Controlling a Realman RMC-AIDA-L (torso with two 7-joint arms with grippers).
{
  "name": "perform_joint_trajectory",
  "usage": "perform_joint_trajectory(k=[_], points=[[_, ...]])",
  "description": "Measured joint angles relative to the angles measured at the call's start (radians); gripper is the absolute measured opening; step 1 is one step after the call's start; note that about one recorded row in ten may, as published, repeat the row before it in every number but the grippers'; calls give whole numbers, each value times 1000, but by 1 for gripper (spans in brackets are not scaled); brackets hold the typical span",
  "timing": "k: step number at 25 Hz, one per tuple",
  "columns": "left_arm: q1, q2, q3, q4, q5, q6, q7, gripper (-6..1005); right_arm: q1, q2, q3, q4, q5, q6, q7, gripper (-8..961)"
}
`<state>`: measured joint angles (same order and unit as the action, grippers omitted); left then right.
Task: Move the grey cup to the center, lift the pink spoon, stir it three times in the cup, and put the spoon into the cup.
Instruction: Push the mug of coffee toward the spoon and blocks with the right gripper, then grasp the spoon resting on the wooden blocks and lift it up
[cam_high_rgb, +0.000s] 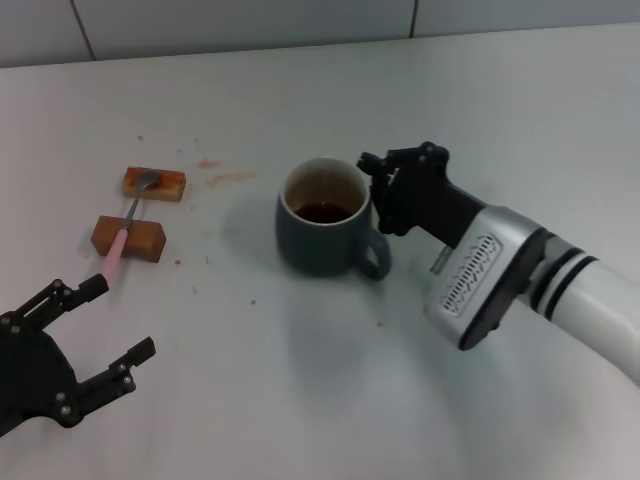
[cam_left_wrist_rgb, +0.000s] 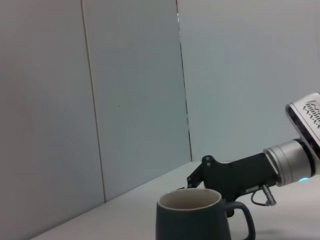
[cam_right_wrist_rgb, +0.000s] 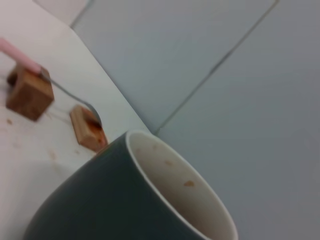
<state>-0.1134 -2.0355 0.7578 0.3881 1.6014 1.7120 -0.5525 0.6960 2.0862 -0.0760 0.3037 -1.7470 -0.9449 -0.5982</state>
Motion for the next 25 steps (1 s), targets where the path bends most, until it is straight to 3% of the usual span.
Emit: perform_joint_trajectory(k=[5, 8, 12, 16, 17, 18, 21, 22, 24, 25], points=[[-1, 0, 0, 0, 0, 0, 0, 798, 11, 0, 0, 12, -1, 6, 0, 31], [-2, 0, 0, 0, 0, 0, 0, 798, -17, -2, 23, -3, 2, -15, 0, 31], [-5, -1, 0, 0, 0, 0, 0, 799, -119, -12, 115, -47, 1, -159, 54, 31], [-8, -3, -2, 0, 0, 0, 0, 799, -195, -31, 114, -74, -9, -298, 177, 32], [-9, -4, -4, 0, 0, 0, 0, 799, -236, -46, 90, -97, -41, -388, 302, 32], [-9, -4, -4, 0, 0, 0, 0, 799, -236, -46, 90, -97, -41, -388, 302, 32], [-11, -6, -10, 0, 0, 0, 0, 798, -303, -63, 38, -204, -155, -547, 601, 32], [-13, -7, -14, 0, 0, 0, 0, 798, -341, -56, 8, -318, -227, -634, 780, 32], [-16, -8, -17, 0, 0, -1, -1, 798, -375, -30, -24, -462, -297, -711, 935, 32], [-16, -8, -17, 0, 0, -1, -1, 798, -375, -30, -24, -462, -297, -711, 935, 32]])
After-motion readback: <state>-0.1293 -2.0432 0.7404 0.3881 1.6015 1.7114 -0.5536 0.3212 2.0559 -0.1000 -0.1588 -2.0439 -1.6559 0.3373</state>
